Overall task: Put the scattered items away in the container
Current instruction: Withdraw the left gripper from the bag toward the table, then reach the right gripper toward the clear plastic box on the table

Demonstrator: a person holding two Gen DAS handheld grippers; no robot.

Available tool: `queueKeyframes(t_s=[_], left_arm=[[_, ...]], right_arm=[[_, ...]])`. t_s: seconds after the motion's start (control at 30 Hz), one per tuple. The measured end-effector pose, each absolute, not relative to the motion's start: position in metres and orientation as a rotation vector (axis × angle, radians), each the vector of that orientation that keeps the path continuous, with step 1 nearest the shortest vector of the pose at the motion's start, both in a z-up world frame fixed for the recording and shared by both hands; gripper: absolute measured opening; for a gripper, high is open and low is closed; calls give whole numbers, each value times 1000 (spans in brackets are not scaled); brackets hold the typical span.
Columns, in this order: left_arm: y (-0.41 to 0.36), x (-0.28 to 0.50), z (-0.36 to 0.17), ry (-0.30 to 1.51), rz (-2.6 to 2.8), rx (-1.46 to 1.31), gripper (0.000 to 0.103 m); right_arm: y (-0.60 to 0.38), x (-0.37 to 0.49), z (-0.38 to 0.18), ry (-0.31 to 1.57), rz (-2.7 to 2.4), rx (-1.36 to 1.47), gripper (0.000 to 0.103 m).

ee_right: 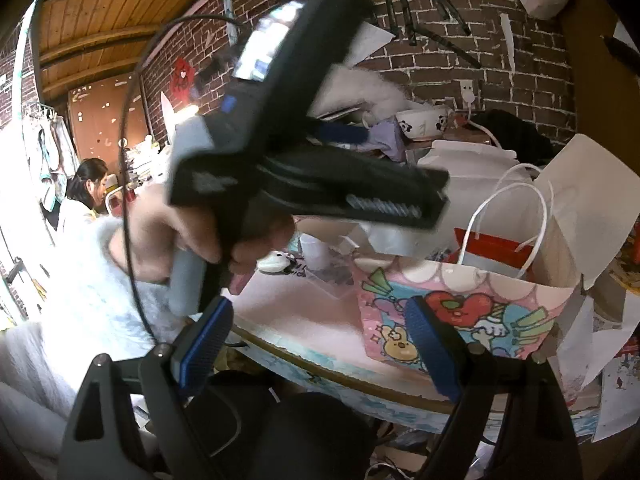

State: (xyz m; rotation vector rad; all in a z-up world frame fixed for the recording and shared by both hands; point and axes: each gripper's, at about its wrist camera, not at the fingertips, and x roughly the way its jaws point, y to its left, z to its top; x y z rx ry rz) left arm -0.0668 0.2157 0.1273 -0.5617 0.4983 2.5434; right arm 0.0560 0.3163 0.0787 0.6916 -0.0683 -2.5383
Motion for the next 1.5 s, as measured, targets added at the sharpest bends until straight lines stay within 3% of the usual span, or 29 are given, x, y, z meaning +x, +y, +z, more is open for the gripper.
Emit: queueKeyframes(t_s=[0.4, 0.83, 1.27, 1.4, 1.5], left_arm=[[119, -46, 131, 354, 2698, -530, 93], [32, -28, 98, 147, 2826, -566, 100], [-31, 5, 57, 83, 2970, -525, 100], [-53, 8, 43, -2, 2990, -556, 100], [-64, 8, 35, -49, 2994, -573, 100]], right_arm=[[286, 44, 68, -55, -2473, 722, 86], [226, 25, 44, -31, -2381, 781, 86], [168, -2, 0, 53, -2829, 750, 86], [160, -25, -8, -7, -2874, 795, 86], [150, -33, -12, 47, -2920, 800, 86]])
